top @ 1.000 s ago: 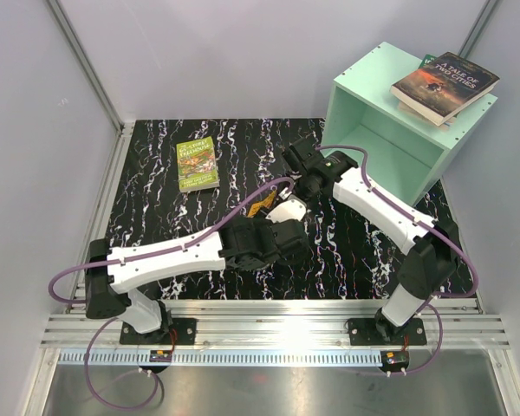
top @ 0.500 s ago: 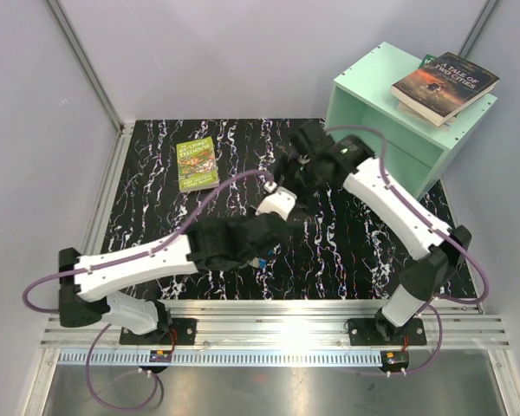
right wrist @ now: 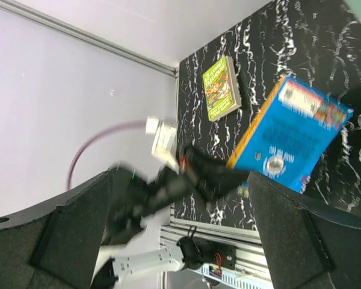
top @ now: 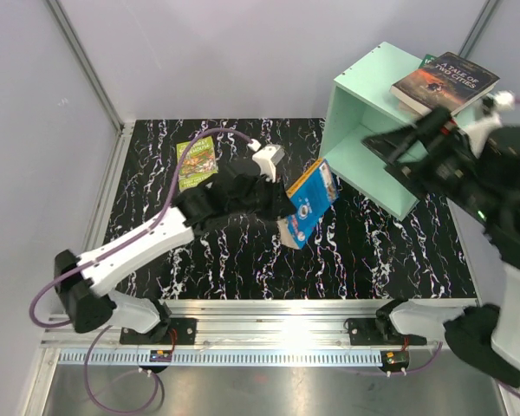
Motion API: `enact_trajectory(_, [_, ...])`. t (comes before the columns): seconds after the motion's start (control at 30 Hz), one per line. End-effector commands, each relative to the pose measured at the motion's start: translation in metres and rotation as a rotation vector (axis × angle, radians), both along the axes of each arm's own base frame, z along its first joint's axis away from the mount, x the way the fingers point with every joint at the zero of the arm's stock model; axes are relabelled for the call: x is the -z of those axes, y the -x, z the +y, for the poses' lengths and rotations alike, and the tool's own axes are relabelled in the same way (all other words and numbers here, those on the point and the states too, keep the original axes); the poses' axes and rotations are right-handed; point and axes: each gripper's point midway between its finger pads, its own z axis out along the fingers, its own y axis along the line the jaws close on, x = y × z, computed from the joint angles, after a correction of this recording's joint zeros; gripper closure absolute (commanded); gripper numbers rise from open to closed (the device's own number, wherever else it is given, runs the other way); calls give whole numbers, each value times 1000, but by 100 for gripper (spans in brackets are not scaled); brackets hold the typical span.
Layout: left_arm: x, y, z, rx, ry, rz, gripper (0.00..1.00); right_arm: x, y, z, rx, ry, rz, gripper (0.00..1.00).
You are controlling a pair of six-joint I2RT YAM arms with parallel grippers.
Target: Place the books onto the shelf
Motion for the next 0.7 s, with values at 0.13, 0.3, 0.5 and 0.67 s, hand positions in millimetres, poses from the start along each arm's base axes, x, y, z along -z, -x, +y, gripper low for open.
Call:
enact_trajectory(0.13, [-54, -45, -115, 188, 478, 88, 100, 42, 63, -67, 164, 57, 67, 0])
enact_trajectory(0.3, [-35, -97, -171, 169, 605, 174, 100, 41, 84, -77, 151, 34, 22, 0])
enact_trajectory(0.5, [-57, -147, -210, 183, 821, 197, 100, 56, 102, -74, 76, 68, 65, 0])
enact_trajectory(0.67, [8, -195, -233, 131, 890, 338, 100, 62, 108, -75, 53, 105, 78, 0])
